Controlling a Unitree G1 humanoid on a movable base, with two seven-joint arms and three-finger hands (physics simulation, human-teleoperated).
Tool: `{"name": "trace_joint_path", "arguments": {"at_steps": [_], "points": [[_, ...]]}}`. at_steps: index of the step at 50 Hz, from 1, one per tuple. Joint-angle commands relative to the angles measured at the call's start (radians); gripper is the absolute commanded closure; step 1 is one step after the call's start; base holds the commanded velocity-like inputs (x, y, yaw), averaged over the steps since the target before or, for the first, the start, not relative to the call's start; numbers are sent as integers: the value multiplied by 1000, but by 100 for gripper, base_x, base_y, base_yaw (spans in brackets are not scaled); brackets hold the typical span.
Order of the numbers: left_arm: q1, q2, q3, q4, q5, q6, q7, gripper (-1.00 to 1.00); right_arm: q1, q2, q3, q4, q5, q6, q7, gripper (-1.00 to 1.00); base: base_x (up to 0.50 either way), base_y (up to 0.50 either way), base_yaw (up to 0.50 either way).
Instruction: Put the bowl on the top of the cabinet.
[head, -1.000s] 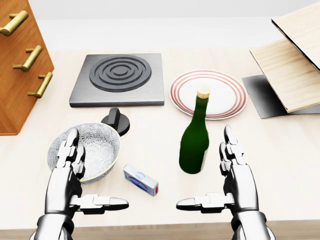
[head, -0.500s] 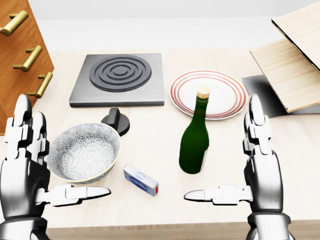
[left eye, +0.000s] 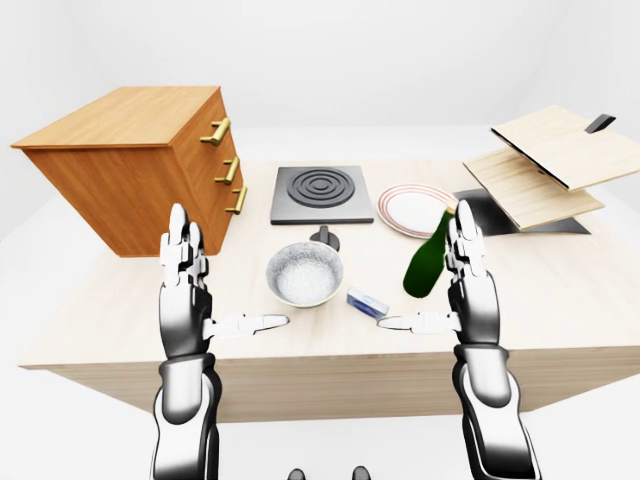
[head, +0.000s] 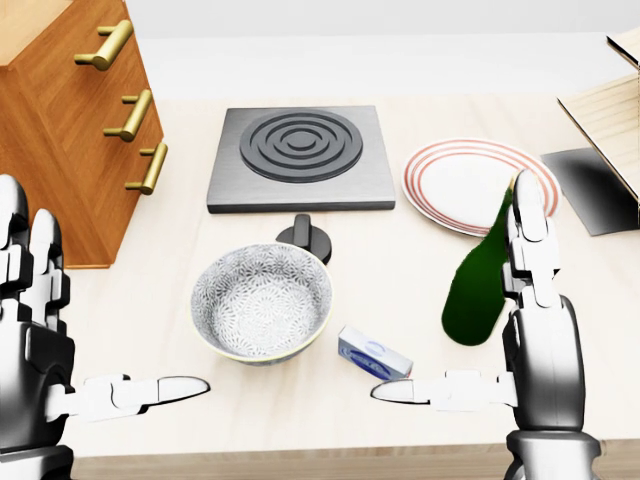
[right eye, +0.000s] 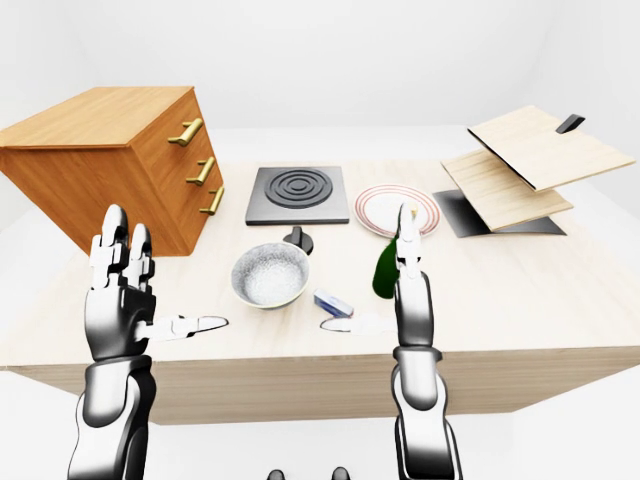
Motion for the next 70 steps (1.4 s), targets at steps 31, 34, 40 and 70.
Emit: {"name": "trace_joint_path", "arguments": {"at_steps": [31,34,40,70], "points": [[-6,3,0,25,2,0,-11,-100,1,0,7,-8,-14,0,8,-100,0,50,0],[-5,4,-1,23,0,0,-12,-100,0,0,7,-6,-15,0,8,-100,0,50,0],[-6,4,1,19,-1,0,-13,-100,1,1,8,-4,-14,0,6,-100,0,50,0],[-19,6,3,47,-2,0,-7,-100,-14,-1,6,29,11,0,16,-100,0,33,0]]}}
